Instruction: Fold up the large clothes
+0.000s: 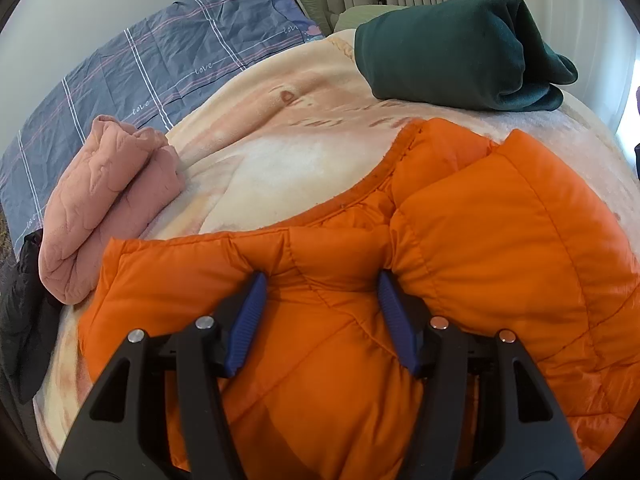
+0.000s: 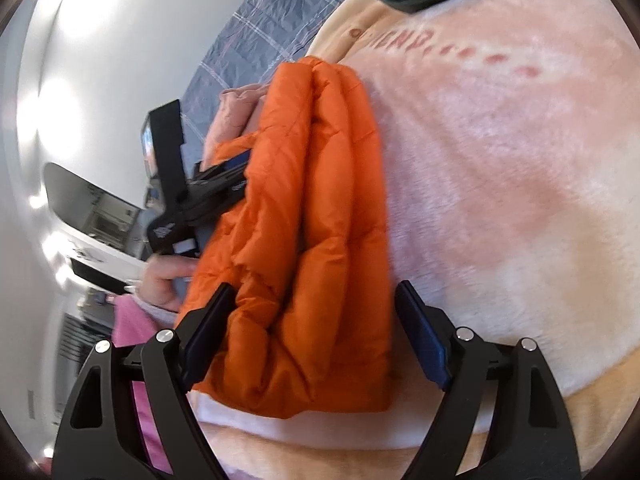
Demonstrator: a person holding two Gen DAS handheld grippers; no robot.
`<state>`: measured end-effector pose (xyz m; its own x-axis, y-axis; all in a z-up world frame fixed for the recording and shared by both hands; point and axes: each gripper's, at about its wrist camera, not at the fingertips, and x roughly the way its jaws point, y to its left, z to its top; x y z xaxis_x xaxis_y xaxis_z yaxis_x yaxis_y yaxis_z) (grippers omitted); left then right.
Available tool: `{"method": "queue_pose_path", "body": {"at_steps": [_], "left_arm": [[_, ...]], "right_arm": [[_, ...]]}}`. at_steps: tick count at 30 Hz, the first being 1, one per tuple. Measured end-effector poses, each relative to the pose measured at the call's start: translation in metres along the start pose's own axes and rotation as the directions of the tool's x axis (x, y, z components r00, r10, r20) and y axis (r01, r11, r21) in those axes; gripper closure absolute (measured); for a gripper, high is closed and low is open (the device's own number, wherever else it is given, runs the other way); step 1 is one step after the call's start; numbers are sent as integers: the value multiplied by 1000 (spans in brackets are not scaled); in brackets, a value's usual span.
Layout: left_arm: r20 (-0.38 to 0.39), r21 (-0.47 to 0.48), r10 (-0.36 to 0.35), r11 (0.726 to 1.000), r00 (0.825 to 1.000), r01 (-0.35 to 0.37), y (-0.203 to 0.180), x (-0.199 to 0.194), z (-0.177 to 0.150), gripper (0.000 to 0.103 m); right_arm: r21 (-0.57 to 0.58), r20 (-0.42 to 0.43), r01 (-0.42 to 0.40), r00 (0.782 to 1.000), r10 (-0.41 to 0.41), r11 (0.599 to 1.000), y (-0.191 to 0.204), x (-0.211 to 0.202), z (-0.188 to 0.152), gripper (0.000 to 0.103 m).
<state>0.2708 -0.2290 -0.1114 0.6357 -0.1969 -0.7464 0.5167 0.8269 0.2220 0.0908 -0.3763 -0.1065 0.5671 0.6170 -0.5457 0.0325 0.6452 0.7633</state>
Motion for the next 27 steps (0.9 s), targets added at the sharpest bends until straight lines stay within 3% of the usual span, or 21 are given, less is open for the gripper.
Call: {"method": "queue_pose_path", "body": {"at_steps": [6, 10, 12, 16, 17, 19, 22, 27], "left_arm": [[1, -1, -1, 1000, 1000, 1, 0, 0, 0, 44], [1, -2, -1, 1000, 1000, 1, 1, 0, 0, 44], [10, -7, -1, 1000, 1000, 1, 2, -1, 0, 44], [65, -66, -44, 997, 997, 49, 14, -12, -4, 40], [79, -106, -67, 992, 995, 75, 21, -19, -5, 38], [98, -187, -104, 975, 990, 121, 34, -32, -9, 23], [193, -307, -123, 935, 974, 179, 61, -72, -28, 13], [224, -386, -176, 887, 959, 253, 90, -105, -77, 6]], "right_arm": [[18, -18, 0, 1000, 0, 1000, 4, 13, 0, 16], [-17, -5, 33, 999, -33, 999, 5, 19, -2, 18], [-41, 13, 59, 998, -58, 997, 6, 20, -5, 41], [-40, 24, 68, 997, -67, 997, -2, 18, -12, 60], [-47, 29, 75, 997, -74, 996, -2, 18, -14, 62], [-67, 39, 97, 995, -95, 993, -2, 18, -16, 63], [-87, 54, 115, 992, -111, 989, 1, 19, -19, 63], [-125, 82, 140, 988, -131, 982, 6, 26, -24, 61]]}}
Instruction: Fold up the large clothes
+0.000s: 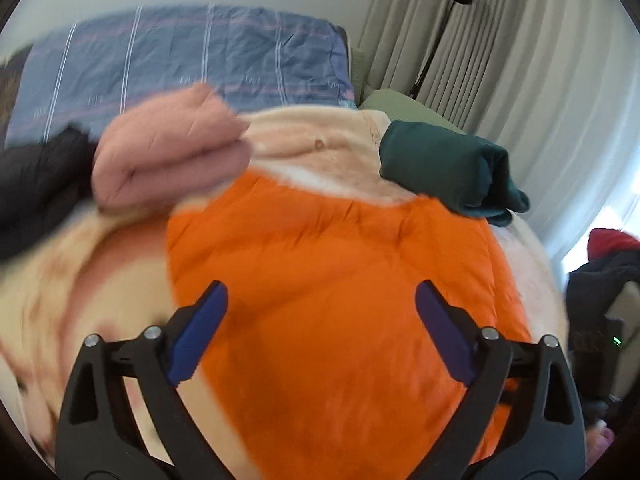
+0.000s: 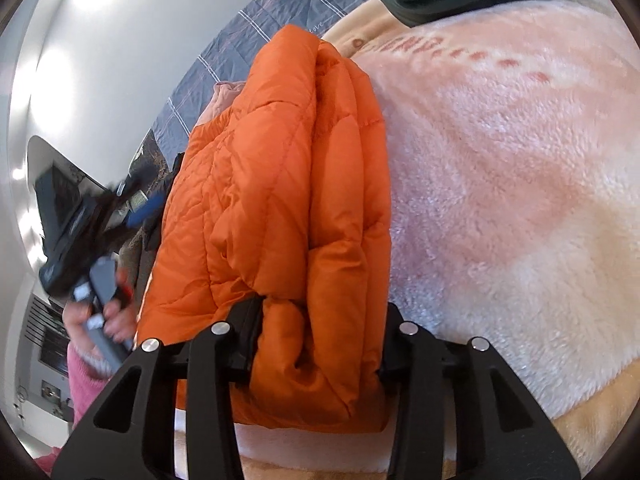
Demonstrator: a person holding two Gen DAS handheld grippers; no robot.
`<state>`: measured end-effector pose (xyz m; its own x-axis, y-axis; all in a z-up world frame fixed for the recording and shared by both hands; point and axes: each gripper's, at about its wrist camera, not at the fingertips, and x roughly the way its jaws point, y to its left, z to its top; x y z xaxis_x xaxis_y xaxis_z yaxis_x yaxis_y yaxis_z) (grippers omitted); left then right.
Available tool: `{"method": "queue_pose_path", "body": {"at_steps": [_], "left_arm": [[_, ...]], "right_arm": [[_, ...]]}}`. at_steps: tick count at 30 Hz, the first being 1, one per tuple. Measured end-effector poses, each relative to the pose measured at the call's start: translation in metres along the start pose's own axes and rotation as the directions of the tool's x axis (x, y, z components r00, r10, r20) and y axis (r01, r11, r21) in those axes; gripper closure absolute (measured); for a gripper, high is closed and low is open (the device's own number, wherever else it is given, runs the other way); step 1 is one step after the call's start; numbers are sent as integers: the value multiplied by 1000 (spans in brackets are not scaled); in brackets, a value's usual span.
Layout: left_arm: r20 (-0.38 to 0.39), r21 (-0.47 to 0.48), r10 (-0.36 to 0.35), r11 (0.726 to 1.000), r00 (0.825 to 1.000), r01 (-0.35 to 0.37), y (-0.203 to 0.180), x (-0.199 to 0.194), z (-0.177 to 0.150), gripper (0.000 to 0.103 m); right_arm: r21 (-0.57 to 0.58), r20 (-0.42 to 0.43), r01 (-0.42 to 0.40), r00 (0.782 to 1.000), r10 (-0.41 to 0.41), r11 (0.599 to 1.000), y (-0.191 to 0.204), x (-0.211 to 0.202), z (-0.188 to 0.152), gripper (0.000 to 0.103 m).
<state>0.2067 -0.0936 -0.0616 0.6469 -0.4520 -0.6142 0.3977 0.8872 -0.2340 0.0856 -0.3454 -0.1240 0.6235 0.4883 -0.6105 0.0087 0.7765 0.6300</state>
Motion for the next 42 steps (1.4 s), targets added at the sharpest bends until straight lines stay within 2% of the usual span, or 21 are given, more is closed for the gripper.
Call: {"method": "queue_pose_path", "body": {"at_steps": [4, 7, 8, 9, 11, 13, 15, 17, 21, 24, 26, 29, 31, 35, 39, 42], "left_arm": [[-156, -90, -70, 994, 985, 57, 21, 15, -34, 2], [-173, -201, -173, 970, 970, 137, 27, 28, -53, 2], [-182, -222, -201, 962, 963, 160, 26, 31, -53, 2], [-178, -216, -201, 963, 963, 161, 23, 32, -52, 5], [-155, -158, -162, 978, 975, 138, 9, 25, -42, 22], [-111, -96, -115, 990, 987, 104, -4, 16, -27, 43], [-31, -33, -91, 995, 995, 90, -20, 4, -1, 50], [43, 29, -74, 997, 996, 73, -37, -3, 30, 51], [138, 143, -48, 989, 989, 28, -64, 2, 92, 51], [190, 236, -18, 971, 982, -27, -79, 19, 137, 51], [204, 264, 0, 963, 979, -55, -82, 34, 160, 51], [219, 298, 33, 949, 975, -99, -87, 61, 187, 51], [227, 318, 54, 940, 972, -127, -85, 77, 200, 52], [226, 338, 93, 926, 970, -168, -73, 118, 222, 52], [213, 333, 124, 923, 969, -192, -53, 154, 227, 52], [183, 316, 151, 927, 971, -204, -39, 193, 225, 50]], "right_arm": [[-47, 19, 30, 999, -29, 998, 10, 4, -2, 60], [-92, 34, 59, 998, -56, 994, 18, 4, -4, 62], [-118, 43, 70, 997, -66, 991, 23, 3, -5, 65], [-146, 55, 81, 996, -74, 986, 28, 2, -6, 69], [-222, 93, 117, 991, -98, 968, 43, -4, -6, 74], [-313, 158, 161, 981, -116, 936, 63, -8, -1, 77], [-347, 212, 182, 971, -112, 920, 76, -15, 15, 78], [-355, 245, 190, 964, -105, 915, 82, -19, 38, 78], [-381, 343, 255, 932, -121, 888, 82, -18, 97, 78], [-359, 375, 257, 920, -113, 897, 67, -11, 147, 78], [-346, 390, 260, 914, -114, 901, 70, -16, 157, 78], [-338, 421, 308, 895, -150, 889, 75, -6, 170, 78], [-335, 433, 344, 883, -181, 877, 76, 4, 176, 78], [-319, 428, 372, 877, -218, 871, 74, 20, 182, 79], [-294, 416, 419, 865, -280, 859, 61, 54, 203, 79], [-257, 384, 472, 851, -358, 844, 44, 91, 215, 79]]}}
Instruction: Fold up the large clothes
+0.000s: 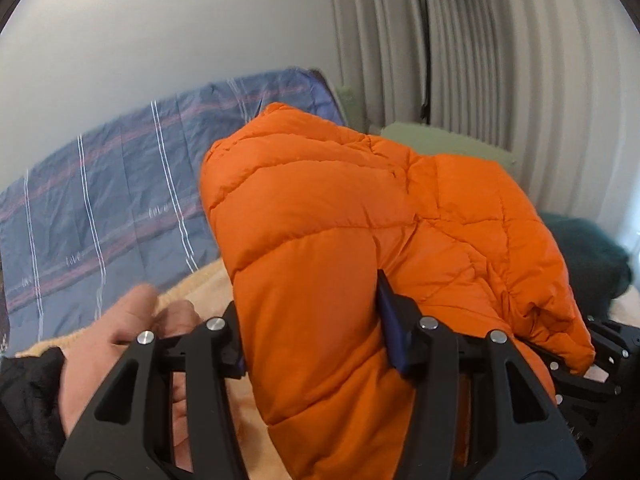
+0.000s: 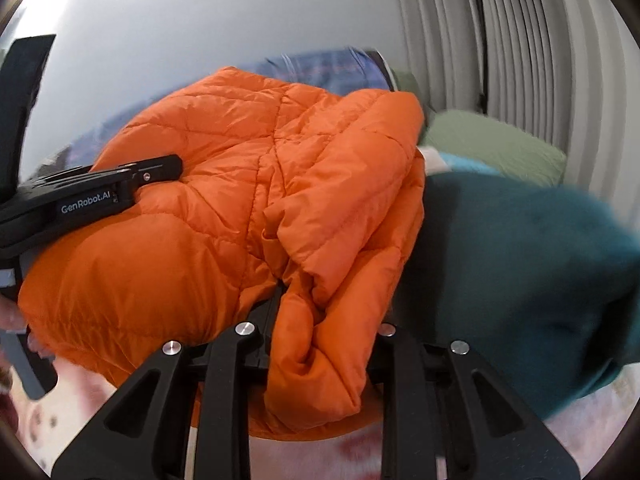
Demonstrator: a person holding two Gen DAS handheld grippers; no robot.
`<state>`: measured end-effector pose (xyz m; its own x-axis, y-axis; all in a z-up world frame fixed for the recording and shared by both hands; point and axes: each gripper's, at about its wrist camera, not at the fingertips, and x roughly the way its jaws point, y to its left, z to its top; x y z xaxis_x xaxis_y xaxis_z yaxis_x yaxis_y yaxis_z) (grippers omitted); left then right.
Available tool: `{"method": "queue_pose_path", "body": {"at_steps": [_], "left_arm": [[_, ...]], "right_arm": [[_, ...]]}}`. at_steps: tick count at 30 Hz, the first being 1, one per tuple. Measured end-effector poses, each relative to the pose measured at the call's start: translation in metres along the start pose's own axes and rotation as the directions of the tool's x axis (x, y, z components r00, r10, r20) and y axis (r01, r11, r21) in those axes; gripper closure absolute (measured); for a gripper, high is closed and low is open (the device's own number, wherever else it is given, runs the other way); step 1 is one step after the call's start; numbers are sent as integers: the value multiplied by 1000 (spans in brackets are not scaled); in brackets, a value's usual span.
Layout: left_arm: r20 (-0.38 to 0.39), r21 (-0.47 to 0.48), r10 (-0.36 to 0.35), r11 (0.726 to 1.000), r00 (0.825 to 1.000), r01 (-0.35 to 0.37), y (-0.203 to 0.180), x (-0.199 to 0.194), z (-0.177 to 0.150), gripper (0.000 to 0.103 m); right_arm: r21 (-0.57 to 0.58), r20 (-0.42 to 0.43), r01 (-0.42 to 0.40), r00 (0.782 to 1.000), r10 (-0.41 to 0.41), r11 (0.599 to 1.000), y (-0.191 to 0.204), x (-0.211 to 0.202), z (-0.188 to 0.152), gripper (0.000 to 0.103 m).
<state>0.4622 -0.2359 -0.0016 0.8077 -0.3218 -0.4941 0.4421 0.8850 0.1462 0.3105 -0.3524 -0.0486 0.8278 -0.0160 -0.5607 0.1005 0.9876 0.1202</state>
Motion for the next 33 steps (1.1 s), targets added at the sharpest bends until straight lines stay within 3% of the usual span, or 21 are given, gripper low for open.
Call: {"method": "queue_pose_path", "body": {"at_steps": [3, 5, 7, 9, 14, 18, 22, 26, 29, 32, 33], "left_arm": [[-99, -1, 79, 997, 992, -80, 7, 57, -27, 41], [-177, 15, 166, 986, 970, -166, 7, 93, -59, 38], [-128, -30, 179, 982, 975, -185, 14, 91, -75, 38], [-137, -49, 166, 983, 976, -174, 18, 88, -75, 37], [-140, 37, 244, 970, 960, -241, 10, 80, -73, 31], [-150, 10, 256, 966, 955, -257, 13, 61, -72, 20], [-150, -25, 231, 971, 961, -238, 17, 30, -76, 13], [-151, -10, 229, 972, 962, -233, 16, -13, -90, 10], [-157, 19, 218, 976, 963, -218, 15, -49, -105, 9], [-154, 21, 195, 981, 969, -194, 16, -85, -122, 9], [-152, 6, 182, 983, 971, -183, 18, -97, -127, 9]], "right_arm": [[-92, -76, 93, 992, -100, 991, 14, 36, -18, 77], [-99, -127, 96, 986, -108, 990, 14, 50, -26, 74], [-87, -132, 83, 987, -94, 993, 12, 46, -29, 72], [-92, -129, 73, 988, -85, 993, 11, 45, -34, 70], [-94, -130, 67, 988, -79, 993, 6, 47, -29, 70], [-96, -130, 58, 989, -71, 994, 11, 50, -28, 65], [-102, -130, 58, 989, -71, 993, 11, 50, -27, 62], [-95, -138, 38, 989, -51, 995, 9, 47, -26, 60], [-46, -203, -18, 979, 8, 999, 1, 34, -23, 58], [28, -222, -69, 972, 73, 997, -8, 0, -28, 46], [39, -222, -68, 972, 75, 997, -11, -18, -34, 31]]}}
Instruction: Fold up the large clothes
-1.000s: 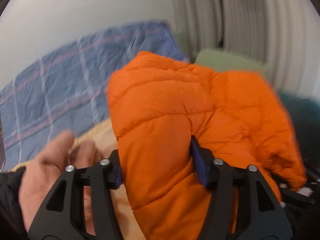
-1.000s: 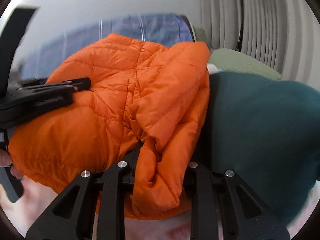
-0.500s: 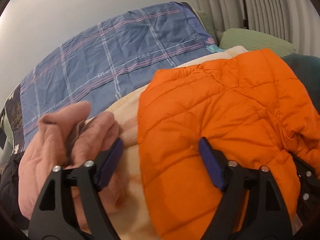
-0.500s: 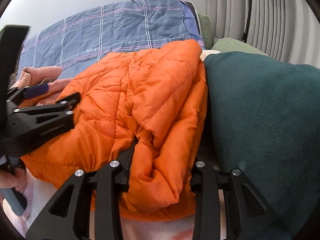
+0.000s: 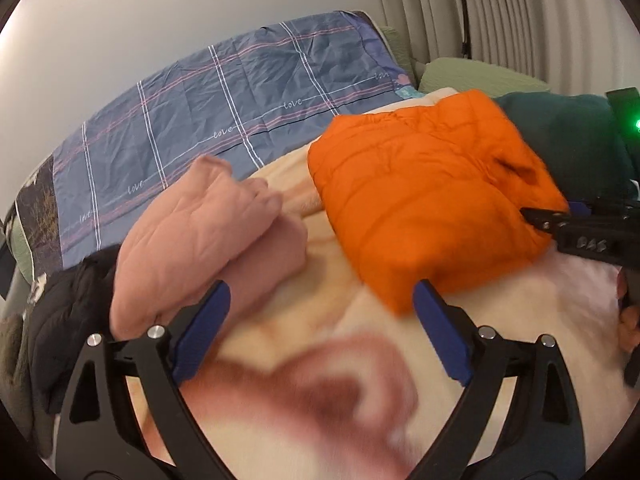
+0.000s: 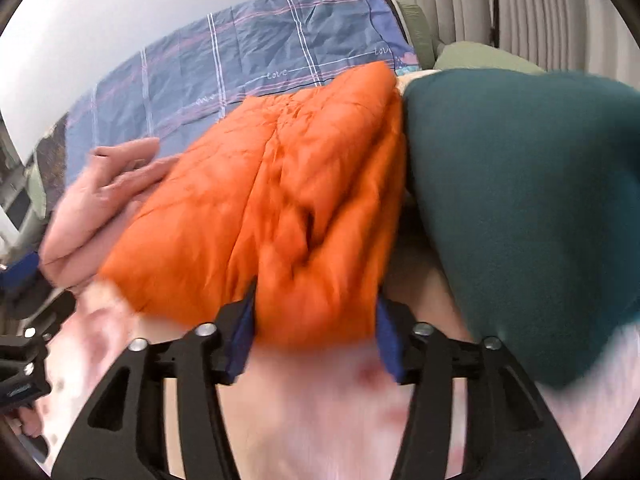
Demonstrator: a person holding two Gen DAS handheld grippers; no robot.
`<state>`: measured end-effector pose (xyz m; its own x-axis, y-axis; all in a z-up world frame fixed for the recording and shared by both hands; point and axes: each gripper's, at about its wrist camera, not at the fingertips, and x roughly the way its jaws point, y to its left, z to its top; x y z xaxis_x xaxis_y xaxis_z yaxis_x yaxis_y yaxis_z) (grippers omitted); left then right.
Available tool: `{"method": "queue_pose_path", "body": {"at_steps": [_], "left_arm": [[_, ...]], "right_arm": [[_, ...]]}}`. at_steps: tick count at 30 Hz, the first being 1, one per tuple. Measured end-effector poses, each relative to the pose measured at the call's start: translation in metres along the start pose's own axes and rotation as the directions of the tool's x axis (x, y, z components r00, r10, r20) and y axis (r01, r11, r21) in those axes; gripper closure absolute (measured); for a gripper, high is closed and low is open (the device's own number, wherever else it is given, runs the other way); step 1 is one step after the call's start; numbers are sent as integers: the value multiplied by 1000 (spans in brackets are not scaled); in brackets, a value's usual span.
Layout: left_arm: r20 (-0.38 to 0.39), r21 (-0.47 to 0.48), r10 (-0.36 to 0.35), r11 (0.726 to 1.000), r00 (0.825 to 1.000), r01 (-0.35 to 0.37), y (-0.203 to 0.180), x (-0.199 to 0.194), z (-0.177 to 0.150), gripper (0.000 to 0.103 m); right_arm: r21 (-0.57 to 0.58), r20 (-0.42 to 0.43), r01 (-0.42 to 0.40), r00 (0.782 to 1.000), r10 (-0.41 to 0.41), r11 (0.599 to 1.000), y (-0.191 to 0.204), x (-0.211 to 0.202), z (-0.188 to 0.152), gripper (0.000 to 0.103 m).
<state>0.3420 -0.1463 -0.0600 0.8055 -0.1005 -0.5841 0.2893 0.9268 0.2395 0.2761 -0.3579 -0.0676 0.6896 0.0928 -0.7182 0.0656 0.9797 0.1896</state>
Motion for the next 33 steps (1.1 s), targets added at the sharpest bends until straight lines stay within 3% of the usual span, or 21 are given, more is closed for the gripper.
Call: {"method": "queue_pose_path", "body": {"at_steps": [1, 5, 8, 11, 13, 17, 22, 26, 33], "left_arm": [[0, -13, -11, 1000, 1000, 11, 3, -9, -6, 9], [25, -47, -53, 997, 998, 54, 4, -45, -24, 9], [85, -55, -106, 992, 991, 110, -6, -88, -37, 9], [162, -36, -139, 989, 977, 146, -19, -133, -51, 4], [207, -29, -160, 985, 965, 169, -27, -162, -60, 2], [264, -49, -112, 990, 958, 129, -37, -218, -85, 2], [318, -44, -73, 995, 945, 92, -45, -269, -126, 2], [306, -80, -34, 995, 951, 61, -37, -288, -142, 2], [275, -154, -10, 987, 961, 54, -21, -303, -159, 2]], "right_arm": [[6, -1, 16, 1000, -16, 1000, -1, -9, -6, 25], [-2, 25, 2, 1000, -2, 1000, -7, -64, -42, 24], [-56, 121, 45, 992, -38, 997, 3, -119, -68, 24], [-82, 222, 110, 971, -90, 990, 25, -179, -94, 24], [-77, 247, 123, 964, -101, 989, 36, -205, -105, 24], [-81, 313, 140, 944, -108, 987, 60, -256, -136, 14], [-67, 326, 174, 934, -143, 982, 76, -282, -162, 6], [-63, 282, 193, 945, -168, 979, 86, -291, -174, 3], [-72, 291, 224, 937, -194, 972, 98, -304, -188, 2]]}}
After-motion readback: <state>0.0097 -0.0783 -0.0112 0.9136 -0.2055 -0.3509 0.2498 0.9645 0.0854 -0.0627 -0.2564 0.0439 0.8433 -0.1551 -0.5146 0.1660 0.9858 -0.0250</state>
